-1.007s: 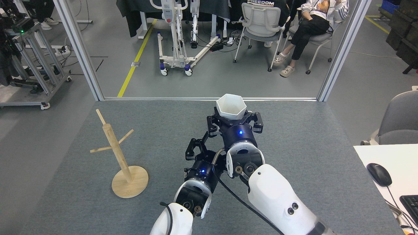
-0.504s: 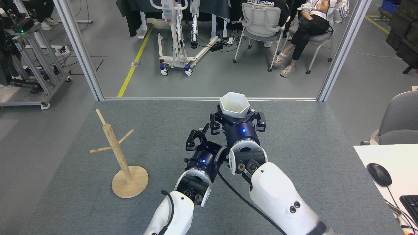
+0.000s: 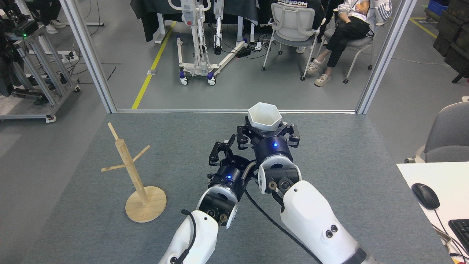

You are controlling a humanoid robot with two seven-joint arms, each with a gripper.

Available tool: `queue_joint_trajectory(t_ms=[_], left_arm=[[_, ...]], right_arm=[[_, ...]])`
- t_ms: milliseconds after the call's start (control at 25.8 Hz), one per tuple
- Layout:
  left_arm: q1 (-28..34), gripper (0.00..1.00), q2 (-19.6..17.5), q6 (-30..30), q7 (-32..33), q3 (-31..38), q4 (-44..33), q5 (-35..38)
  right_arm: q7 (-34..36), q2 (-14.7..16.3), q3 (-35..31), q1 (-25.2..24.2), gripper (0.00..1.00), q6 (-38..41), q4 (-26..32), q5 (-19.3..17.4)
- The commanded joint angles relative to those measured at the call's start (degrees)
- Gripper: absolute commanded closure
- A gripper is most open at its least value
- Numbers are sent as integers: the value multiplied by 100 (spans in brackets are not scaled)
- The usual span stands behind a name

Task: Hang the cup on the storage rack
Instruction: 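Bring the left gripper up beneath the cup held by the right gripper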

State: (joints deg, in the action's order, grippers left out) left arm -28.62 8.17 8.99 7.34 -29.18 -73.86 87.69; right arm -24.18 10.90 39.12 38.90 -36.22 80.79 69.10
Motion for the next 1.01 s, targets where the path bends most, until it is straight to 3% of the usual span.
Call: queue_joint_trajectory(t_ms=[0, 968], left_arm=[[-12, 1, 0, -11, -5, 0, 21, -6], [-1041, 1, 0, -187, -84, 0, 1321, -279]], right_arm=[[1, -1, -1, 3, 94, -8, -2, -2], [-60, -1, 16, 3, 94, -60, -2, -19]])
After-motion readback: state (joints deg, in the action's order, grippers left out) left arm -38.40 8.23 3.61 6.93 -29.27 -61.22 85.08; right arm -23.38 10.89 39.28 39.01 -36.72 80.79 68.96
